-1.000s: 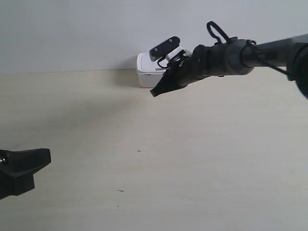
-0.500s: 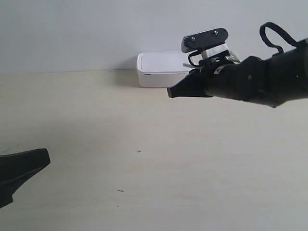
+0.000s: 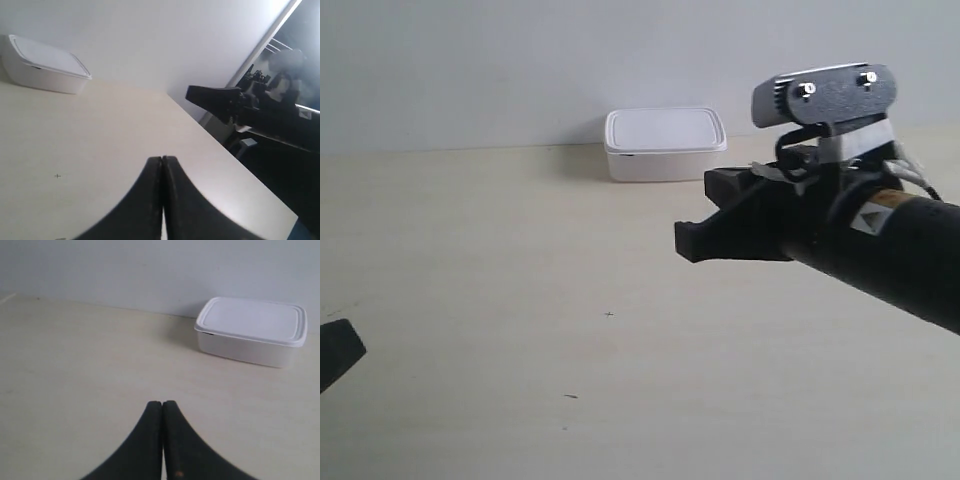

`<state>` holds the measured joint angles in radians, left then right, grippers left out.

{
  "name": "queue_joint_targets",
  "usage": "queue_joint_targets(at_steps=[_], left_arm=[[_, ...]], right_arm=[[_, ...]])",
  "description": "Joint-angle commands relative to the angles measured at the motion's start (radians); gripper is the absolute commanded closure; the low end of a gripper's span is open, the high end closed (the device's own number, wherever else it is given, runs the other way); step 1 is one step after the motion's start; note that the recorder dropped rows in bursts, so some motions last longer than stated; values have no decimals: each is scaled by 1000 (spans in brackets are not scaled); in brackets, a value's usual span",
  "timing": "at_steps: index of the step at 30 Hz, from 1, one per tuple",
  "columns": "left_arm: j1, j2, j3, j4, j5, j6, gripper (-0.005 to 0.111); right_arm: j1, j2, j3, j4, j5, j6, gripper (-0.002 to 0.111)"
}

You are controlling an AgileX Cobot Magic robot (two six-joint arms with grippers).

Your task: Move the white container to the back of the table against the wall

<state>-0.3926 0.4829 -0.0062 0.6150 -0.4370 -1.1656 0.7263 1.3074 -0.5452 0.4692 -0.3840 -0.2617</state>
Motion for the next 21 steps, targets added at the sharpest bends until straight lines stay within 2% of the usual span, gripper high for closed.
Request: queue_joint_targets(at_steps=[1, 11, 21], left_arm=[[-4, -70, 6, 18, 68, -25, 107], [-4, -182, 6, 101, 67, -69, 107], [-4, -356, 6, 110, 70, -75, 107]], right_arm=[[43, -166, 90, 3, -6, 47, 108], [76, -553, 252, 3, 117, 104, 108], [76, -905, 367, 3, 209, 133, 108]])
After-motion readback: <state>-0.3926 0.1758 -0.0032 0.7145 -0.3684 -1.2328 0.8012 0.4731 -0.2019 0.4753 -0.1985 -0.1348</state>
